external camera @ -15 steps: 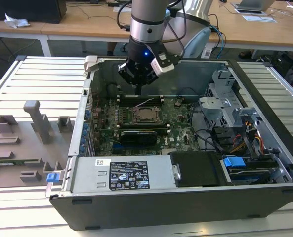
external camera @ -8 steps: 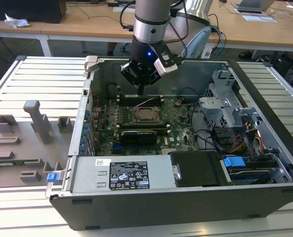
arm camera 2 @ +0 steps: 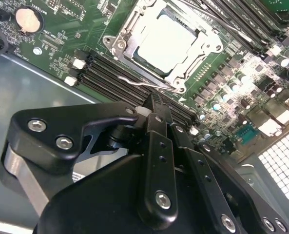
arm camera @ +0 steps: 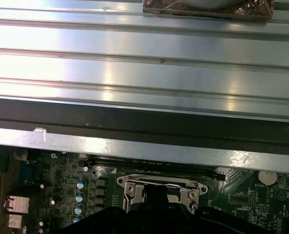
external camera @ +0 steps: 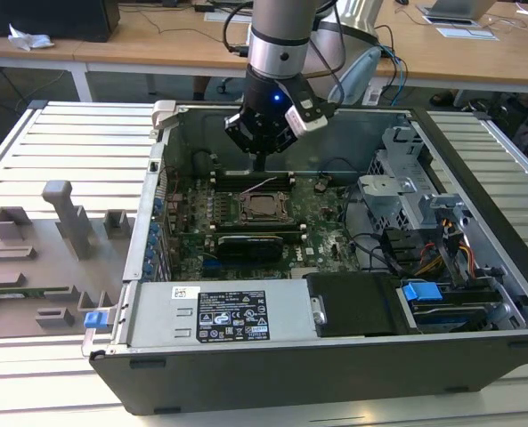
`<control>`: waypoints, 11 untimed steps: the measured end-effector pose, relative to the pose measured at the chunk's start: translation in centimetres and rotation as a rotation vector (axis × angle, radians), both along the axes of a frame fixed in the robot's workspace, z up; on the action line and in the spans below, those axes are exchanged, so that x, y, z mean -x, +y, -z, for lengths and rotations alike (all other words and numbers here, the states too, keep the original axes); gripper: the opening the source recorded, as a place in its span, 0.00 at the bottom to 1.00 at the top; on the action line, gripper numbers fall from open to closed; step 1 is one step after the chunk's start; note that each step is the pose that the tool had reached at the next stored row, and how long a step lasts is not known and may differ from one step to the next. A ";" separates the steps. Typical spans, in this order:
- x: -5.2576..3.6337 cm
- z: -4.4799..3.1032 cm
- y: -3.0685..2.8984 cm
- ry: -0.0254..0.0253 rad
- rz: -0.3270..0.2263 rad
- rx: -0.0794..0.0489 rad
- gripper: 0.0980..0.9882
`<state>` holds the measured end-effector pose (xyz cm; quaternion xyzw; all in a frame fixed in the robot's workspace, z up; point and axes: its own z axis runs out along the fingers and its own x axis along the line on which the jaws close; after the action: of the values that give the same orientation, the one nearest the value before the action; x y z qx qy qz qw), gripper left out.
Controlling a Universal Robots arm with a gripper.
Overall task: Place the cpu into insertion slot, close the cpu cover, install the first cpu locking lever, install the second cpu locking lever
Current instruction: 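Install the first cpu locking lever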
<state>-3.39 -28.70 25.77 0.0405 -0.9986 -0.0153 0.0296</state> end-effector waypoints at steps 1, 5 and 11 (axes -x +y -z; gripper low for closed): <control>-0.27 0.03 0.00 0.0002 0.000 0.000 0.01; -0.36 0.06 0.00 0.0005 0.000 0.000 0.01; -0.36 0.28 0.00 0.0005 0.036 0.000 0.01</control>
<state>-3.03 -28.70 25.50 0.0224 -0.9992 -0.0158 0.0295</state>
